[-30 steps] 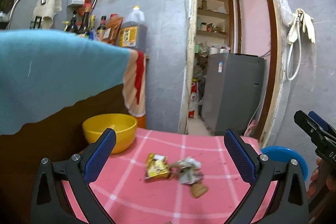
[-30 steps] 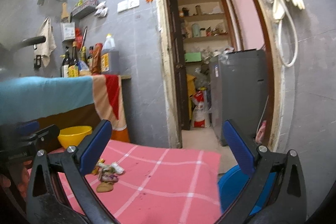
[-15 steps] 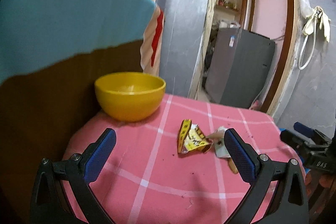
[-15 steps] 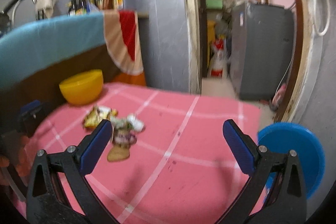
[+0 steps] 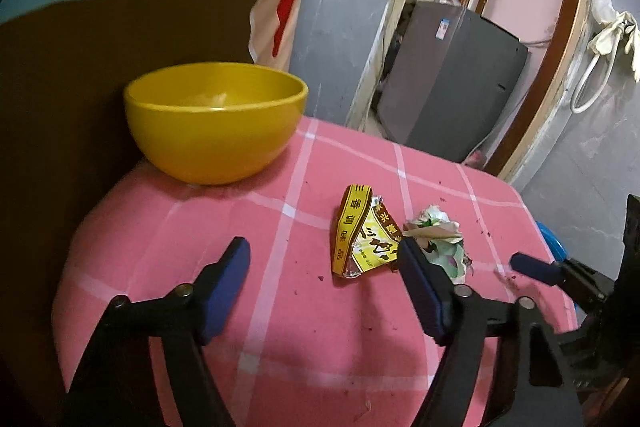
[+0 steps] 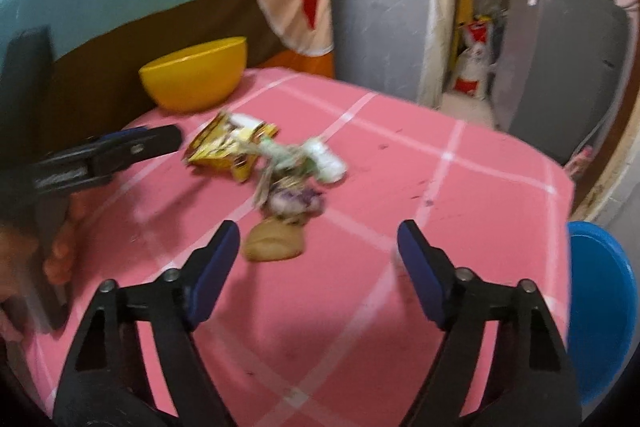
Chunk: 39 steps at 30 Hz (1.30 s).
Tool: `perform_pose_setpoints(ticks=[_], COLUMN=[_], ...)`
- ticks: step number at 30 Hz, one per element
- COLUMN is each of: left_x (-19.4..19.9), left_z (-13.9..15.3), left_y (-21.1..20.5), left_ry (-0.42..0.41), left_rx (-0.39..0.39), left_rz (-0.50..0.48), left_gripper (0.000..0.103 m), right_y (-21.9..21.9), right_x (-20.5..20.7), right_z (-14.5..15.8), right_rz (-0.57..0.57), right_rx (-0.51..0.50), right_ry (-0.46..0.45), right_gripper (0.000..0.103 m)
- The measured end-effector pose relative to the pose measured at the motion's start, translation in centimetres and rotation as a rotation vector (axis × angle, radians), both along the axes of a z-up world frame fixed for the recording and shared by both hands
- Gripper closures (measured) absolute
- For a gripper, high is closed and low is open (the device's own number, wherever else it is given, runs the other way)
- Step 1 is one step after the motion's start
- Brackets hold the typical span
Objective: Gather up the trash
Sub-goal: 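Grasp the yellow wrapper with the left gripper while the right gripper grasps the beige lump, then carry the yellow wrapper and beige lump over the blue bucket and open both grippers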
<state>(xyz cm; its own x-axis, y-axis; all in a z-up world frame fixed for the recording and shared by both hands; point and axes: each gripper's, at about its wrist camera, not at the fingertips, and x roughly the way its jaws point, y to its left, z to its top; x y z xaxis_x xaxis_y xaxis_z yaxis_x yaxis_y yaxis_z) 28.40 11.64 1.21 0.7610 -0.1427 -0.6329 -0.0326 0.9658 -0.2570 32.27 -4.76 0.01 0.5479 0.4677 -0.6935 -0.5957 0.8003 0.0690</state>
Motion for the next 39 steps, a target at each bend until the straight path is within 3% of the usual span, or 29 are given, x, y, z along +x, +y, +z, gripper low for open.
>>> perform_pose_setpoints(ticks=[8, 11, 16, 23, 28, 39], left_x=[2.1, 2.2, 2.3, 2.1, 1.4, -1.2], left_z=[-0.8, -0.9, -1.1, -0.8, -0.7, -0.4], left_y=[-0.5, -0.6, -0.4, -0.3, -0.4, -2.4], left_ry=[0.078, 0.082, 0.083, 0.086, 0.077, 0.047], left_rx=[-0.021, -0.037, -0.083, -0.13, -0.124, -0.064], left_rz=[-0.015, -0.022, -0.05, -0.058, -0.056, -0.056], left_gripper=[0.054, 0.058, 0.073, 0.079, 0.085, 0.086], right_y=[2.1, 2.5, 2.3, 2.0, 1.9, 0.0], right_x=[0.1, 0.0, 0.2, 0.0, -0.2, -1.1], right_z=[-1.1, -1.3, -1.4, -1.3, -1.4, -1.2], right_rz=[0.082, 0.097, 0.099, 0.096, 0.084, 0.028], right_rx=[-0.073, -0.092, -0.073, -0.075, -0.063, -0.007], right_ry=[0.058, 0.067, 0.081, 0.068, 0.062, 0.049], right_gripper=[0.037, 0.043, 0.055, 0.056, 0.056, 0.056])
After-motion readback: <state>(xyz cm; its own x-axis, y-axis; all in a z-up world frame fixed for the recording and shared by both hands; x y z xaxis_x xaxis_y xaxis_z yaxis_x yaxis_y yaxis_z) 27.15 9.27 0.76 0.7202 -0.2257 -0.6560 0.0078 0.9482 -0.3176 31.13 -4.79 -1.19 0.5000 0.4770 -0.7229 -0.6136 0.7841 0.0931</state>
